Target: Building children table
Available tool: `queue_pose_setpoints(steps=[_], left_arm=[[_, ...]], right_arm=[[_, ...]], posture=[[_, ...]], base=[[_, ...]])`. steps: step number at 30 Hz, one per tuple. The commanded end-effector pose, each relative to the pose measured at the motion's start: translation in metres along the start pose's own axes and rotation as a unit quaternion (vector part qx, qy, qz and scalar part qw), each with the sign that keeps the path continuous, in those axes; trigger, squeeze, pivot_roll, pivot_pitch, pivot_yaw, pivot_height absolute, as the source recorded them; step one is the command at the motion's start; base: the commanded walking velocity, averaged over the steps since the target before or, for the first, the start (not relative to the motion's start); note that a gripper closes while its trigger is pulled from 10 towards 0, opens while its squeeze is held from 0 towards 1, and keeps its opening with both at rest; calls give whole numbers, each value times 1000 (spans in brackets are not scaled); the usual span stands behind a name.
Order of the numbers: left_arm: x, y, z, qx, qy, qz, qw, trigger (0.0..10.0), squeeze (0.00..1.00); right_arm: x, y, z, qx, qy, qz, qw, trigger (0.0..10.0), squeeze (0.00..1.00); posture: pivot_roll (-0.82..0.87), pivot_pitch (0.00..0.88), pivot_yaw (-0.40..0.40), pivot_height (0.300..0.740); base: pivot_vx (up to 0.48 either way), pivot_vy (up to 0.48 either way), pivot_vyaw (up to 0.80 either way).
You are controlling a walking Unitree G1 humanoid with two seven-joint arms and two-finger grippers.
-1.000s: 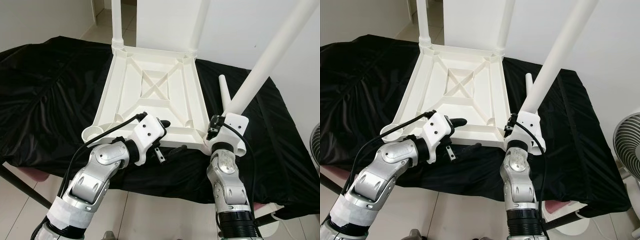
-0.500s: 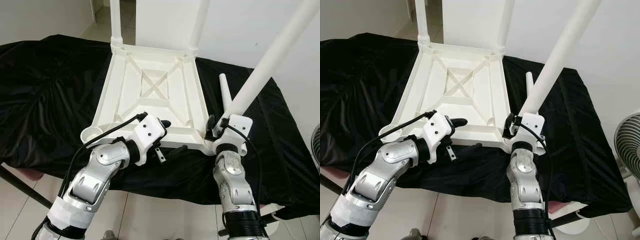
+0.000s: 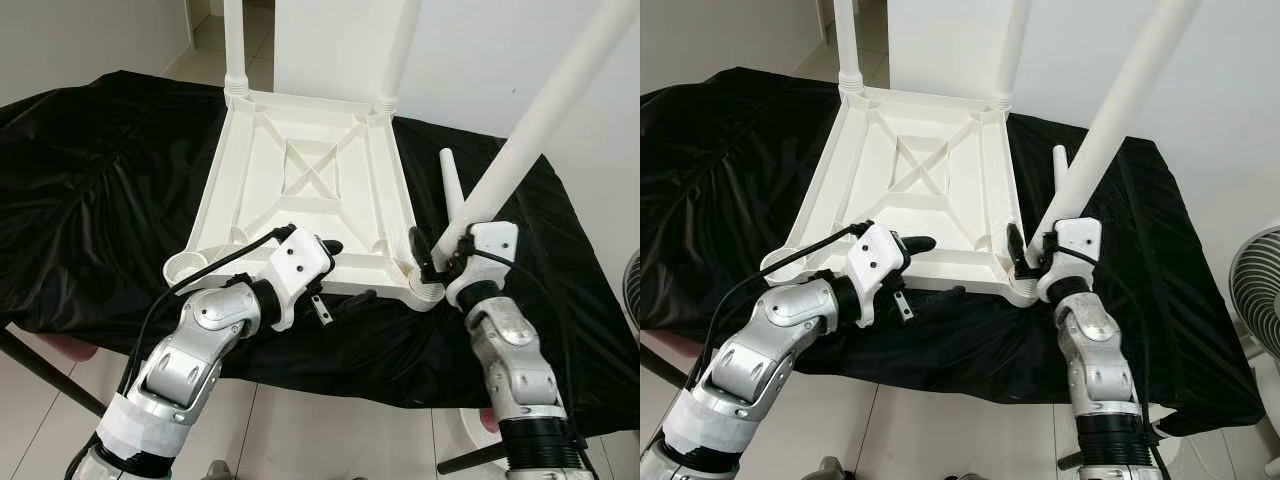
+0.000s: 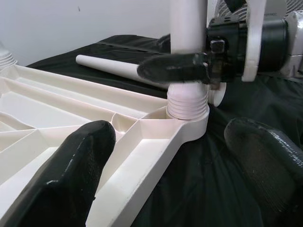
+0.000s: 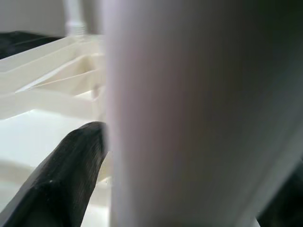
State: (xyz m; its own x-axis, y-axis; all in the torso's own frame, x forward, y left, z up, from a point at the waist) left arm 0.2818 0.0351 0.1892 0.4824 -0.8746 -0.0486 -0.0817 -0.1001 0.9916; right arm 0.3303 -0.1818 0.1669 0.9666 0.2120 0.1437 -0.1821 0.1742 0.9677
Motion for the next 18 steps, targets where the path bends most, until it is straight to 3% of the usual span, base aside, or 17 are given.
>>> queue_pose_setpoints(steps=[1,13,14,15,16,18], left_arm=[[0,2,-2,6,13,5,1000,10000,0],[0,4,-4,7,12,6,1000,10000,0],[1,4,-4,7,12,6,1000,10000,0],[1,4,-4,7,12,6,1000,10000,0],[1,4,-4,8,12,6,1000,10000,0],[1,4,-4,8,12,6,1000,10000,0]], right_arm=[[-3,-6,4,5,13,-13,1000,10000,0],[-13,-12,8,-14,144,-27,989,10000,0],[-14,-12,8,-13,153,-28,988,8941,0],[-14,-13,8,-11,160,-29,987,4275,0],[-14,-14,8,-17,164,-32,986,3725,0],[-14,-14,9,-21,167,-34,985,3725,0]], posture=[[109,57,-82,740],[102,62,-68,740],[102,62,-66,740],[102,62,-66,740],[102,64,-67,740],[102,64,-67,740]], base=[[0,0,0],[0,0,0],[0,0,0],[0,0,0],[0,0,0],[0,0,0]])
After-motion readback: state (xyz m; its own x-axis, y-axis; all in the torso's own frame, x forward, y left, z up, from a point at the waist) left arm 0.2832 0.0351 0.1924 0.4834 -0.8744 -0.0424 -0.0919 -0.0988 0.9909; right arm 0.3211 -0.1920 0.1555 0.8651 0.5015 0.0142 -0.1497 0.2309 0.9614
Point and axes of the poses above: a point about 5 cm out from each wrist's last joint towards the gripper, its own x axis pointing out of the wrist towards the gripper, its own y axis along the axis of the wrist's last joint, z = x × y, the point moved 3 cm from there along x, pointing out of the wrist towards the gripper, and after that the axes turned 10 degrees about -x, right-handed, at the moved point
